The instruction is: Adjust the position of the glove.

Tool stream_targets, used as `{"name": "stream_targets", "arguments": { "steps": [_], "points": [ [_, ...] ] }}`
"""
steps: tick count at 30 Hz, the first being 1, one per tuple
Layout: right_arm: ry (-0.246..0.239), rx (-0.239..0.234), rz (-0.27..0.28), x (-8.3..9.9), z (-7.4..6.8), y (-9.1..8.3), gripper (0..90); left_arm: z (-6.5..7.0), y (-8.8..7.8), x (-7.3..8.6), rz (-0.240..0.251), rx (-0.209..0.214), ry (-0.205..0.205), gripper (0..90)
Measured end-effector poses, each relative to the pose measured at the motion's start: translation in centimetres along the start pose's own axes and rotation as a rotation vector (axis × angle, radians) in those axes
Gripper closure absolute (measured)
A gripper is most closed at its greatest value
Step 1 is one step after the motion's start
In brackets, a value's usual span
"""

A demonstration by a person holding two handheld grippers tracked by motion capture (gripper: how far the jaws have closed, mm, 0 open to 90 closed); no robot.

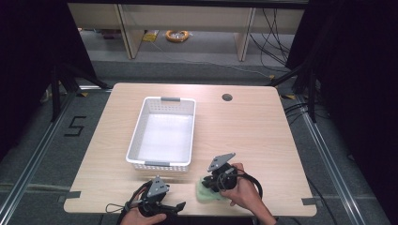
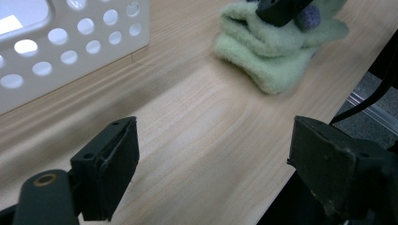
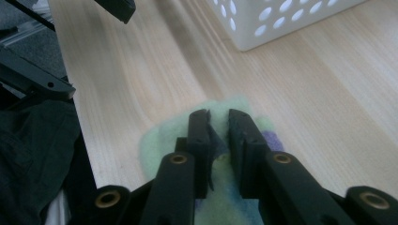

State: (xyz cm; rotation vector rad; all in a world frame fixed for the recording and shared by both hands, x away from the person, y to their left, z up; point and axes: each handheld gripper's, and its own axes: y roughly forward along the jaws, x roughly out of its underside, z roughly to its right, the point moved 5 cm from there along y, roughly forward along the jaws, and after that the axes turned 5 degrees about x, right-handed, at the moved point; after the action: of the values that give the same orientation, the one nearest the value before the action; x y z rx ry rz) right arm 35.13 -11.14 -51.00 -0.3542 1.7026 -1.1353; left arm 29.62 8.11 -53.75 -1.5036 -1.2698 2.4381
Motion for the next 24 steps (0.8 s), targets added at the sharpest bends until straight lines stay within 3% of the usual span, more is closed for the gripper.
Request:
{"name": "stream_targets", "arguments": {
  "steps": [1,4,6,8,10,11,13,14,16,17,18,19,22,24],
  "points": [
    [-0.027,0.009,0.018,0.0,0.3,0.2,75.6,0.0,0.0,0.0,0.000,-0.001,0.002,15.9],
    [-0.002,0.006,0.049,-0.2,0.4,-0.1,68.9,0.1,0.0,-0.1,0.013,0.009,-0.007,16.1],
    [0.025,0.022,0.061,-0.1,0.5,-0.9,63.8,0.1,-0.1,-0.1,0.010,0.006,0.001,16.9],
    [0.044,0.030,0.072,0.2,0.8,-2.1,61.8,0.5,0.0,-0.4,0.039,0.023,-0.027,19.7],
    [0.062,0.043,0.086,0.8,1.1,-3.3,61.9,0.7,0.1,-0.7,0.052,0.021,-0.020,23.3],
    [0.043,0.051,0.088,1.1,1.4,-3.9,62.0,1.0,0.3,-0.9,0.072,0.022,-0.022,25.9],
    [0.021,0.070,0.085,1.8,1.8,-4.7,62.1,1.4,0.3,-1.4,0.052,0.047,0.023,29.0],
    [0.056,0.096,0.078,2.4,1.7,-5.1,62.1,1.7,0.5,-1.6,0.063,0.041,0.031,30.4],
    [0.048,0.085,0.083,3.1,1.6,-5.5,62.4,2.3,0.9,-2.1,0.054,0.061,0.045,32.6],
    [0.052,0.093,0.075,3.5,1.4,-5.8,62.5,2.4,1.1,-2.3,0.032,0.047,0.073,34.7],
    [0.046,0.092,0.080,3.9,1.3,-5.9,62.6,2.8,1.3,-2.6,0.028,0.068,0.082,37.3],
    [0.049,0.092,0.073,4.3,1.1,-5.9,62.6,3.0,1.7,-2.9,0.039,0.054,0.097,38.4],
    [0.048,0.083,0.060,5.1,0.8,-6.1,62.9,3.6,2.6,-3.7,0.026,0.065,0.144,43.4],
    [0.036,0.085,0.064,5.4,0.9,-5.9,63.0,3.9,3.2,-4.2,0.025,0.074,0.150,46.3]
  ]
}}
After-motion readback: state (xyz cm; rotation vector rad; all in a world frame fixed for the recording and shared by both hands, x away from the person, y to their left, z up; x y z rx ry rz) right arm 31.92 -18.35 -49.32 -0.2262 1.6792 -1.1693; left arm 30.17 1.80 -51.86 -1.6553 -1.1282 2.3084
